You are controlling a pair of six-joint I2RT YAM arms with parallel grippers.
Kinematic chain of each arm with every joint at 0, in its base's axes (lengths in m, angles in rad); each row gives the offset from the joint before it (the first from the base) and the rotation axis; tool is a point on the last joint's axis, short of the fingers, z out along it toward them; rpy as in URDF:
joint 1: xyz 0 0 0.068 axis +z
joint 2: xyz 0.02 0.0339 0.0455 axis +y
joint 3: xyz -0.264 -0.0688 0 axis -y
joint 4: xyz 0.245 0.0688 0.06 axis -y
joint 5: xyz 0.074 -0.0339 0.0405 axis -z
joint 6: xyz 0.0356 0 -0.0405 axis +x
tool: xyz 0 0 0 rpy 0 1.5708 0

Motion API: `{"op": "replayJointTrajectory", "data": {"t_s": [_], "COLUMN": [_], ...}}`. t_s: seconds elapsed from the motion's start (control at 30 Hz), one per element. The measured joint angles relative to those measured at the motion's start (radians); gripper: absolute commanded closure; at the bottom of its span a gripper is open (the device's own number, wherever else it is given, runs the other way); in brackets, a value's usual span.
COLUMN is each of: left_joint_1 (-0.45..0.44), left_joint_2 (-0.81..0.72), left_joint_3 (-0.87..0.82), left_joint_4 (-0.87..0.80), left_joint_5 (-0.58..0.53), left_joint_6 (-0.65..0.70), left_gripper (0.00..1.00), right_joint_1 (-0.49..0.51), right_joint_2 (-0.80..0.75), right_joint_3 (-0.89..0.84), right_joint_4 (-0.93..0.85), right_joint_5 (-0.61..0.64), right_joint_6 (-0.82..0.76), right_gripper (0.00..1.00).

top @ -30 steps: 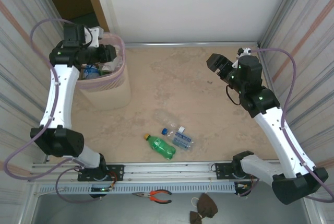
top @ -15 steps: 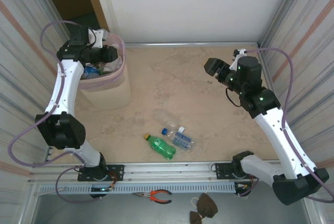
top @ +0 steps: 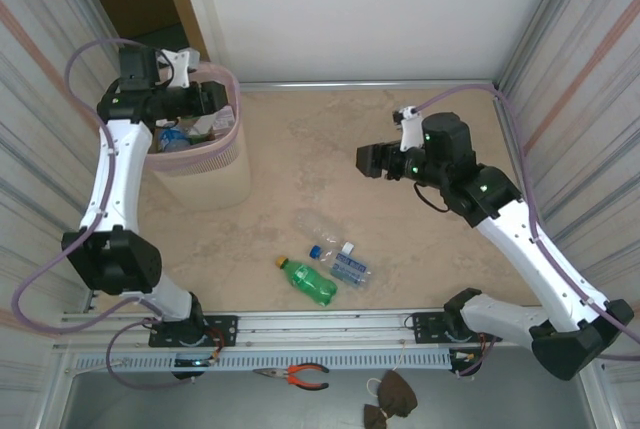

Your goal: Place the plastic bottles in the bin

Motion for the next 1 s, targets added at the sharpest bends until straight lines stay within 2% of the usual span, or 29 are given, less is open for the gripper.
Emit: {"op": "replayJointTrajectory", "data": {"t_s": [0.23,0.47,0.7,1.0], "left_joint_1": [-0.002,-0.002,-0.002,-0.002], "left_joint_2": [-0.131,-0.231,-0.288,-0.343], "left_joint_3": [-0.011,-0.121,-0.204,-0.217], "left_joint_4": [0.061,0.126,0.144,0.140], "left_joint_5": [0.064,0.114,0.118,0.119], "left_joint_6": [-0.026,-0.058,-0.071,-0.067], "left_gripper": [0.43,0.43,0.41,0.40], "right_joint_1": [0.172,0.340,0.375,0.389], "right_joint_2": [0.089,0.282,0.510,0.811], "right_joint_3": [0.005,0.052,0.171,0.369], "right_joint_4": [-0.126,-0.275,-0.359,-0.455], "right_joint_5": [-0.006,0.080,0.147,0.213], "right_joint_6": [-0.227,-0.375,-0.415,-0.441], "right_gripper": [0.24,0.24,0.22,0.18]}}
